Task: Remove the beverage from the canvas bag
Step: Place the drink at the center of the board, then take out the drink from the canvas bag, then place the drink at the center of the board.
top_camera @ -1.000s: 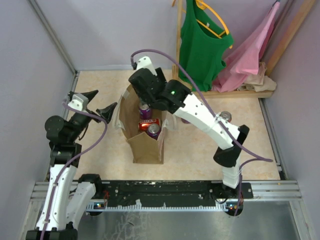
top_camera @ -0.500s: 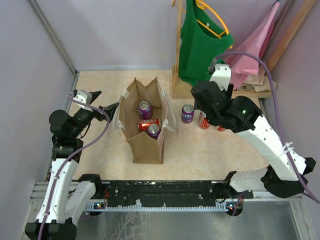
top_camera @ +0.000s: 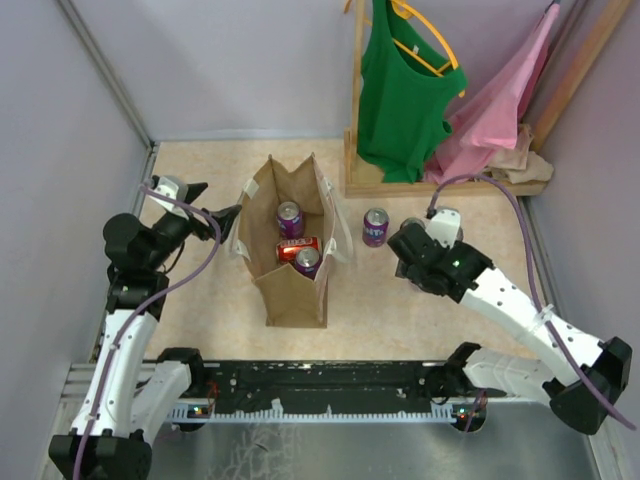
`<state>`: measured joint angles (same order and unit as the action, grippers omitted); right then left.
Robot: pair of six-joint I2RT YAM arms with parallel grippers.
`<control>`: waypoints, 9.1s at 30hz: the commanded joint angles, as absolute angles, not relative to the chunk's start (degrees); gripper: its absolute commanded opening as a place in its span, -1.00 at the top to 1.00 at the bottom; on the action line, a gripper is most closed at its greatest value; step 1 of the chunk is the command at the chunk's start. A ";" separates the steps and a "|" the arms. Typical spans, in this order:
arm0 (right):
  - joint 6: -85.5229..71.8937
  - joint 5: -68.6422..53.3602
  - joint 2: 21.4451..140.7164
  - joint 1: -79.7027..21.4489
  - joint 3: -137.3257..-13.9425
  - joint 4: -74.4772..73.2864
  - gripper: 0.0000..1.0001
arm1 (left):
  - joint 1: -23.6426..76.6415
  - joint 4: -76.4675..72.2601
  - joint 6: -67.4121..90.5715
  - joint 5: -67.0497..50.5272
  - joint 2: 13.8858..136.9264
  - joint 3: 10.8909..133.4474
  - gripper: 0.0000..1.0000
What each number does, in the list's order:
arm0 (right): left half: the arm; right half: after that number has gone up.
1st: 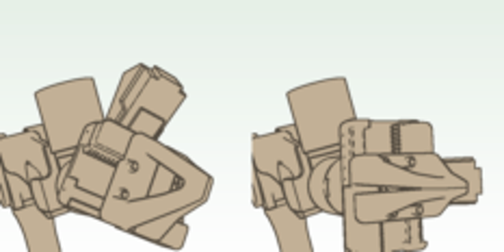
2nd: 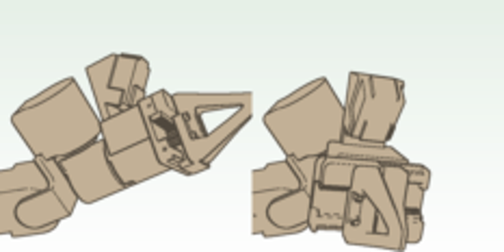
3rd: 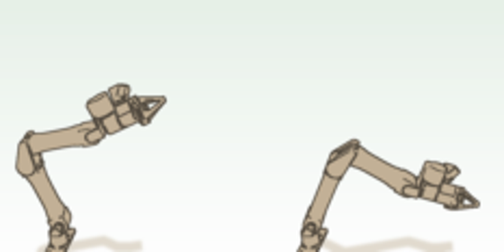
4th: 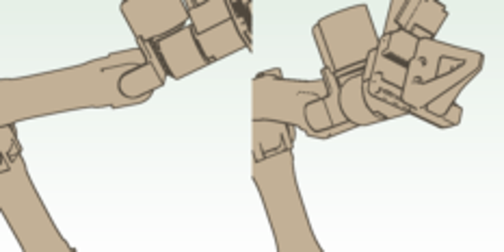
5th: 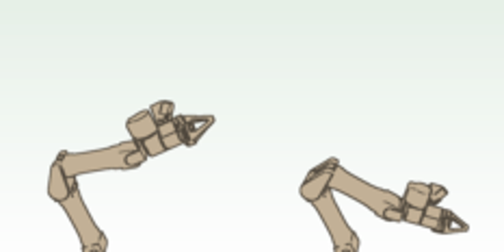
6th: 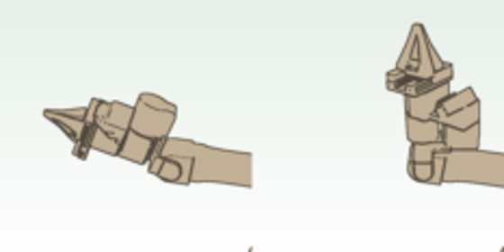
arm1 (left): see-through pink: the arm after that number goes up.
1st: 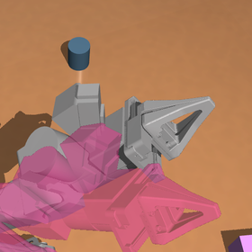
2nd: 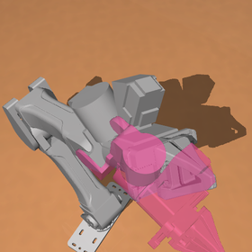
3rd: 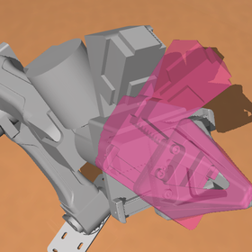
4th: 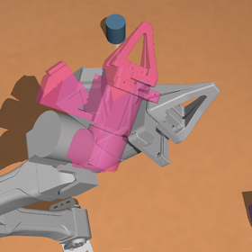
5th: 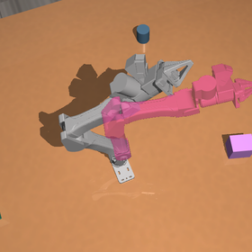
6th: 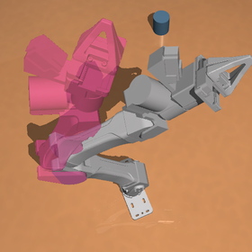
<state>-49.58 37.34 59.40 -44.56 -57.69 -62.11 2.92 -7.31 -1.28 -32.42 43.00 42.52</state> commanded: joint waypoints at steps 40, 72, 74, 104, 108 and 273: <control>-48.71 27.15 63.52 -26.28 -50.76 -48.11 -0.98 | 3.68 -8.01 -1.27 -33.57 45.15 42.34 -1.00; -22.59 17.19 109.72 -57.14 -123.84 -61.27 -0.61 | 3.65 5.83 0.93 -8.80 40.48 40.97 -1.00; -23.13 14.75 110.88 -57.14 -122.71 -61.26 -0.77 | 3.67 5.88 1.28 -9.10 40.11 40.72 -1.00; -23.04 6.34 120.34 -57.92 -107.79 -53.75 -0.98 | 3.69 5.14 1.75 -12.46 41.38 39.99 -1.00; -23.69 8.10 119.92 -57.92 -107.26 -53.90 -0.98 | 3.63 5.05 1.71 -12.53 41.35 39.99 -1.00; -38.67 39.47 78.87 -49.81 -90.05 -55.43 1.00 | 3.76 1.93 2.02 -16.18 44.59 39.02 -1.00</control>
<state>-30.63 43.22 84.42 -50.43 -95.31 -56.38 3.51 3.44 1.74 -15.07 44.62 38.63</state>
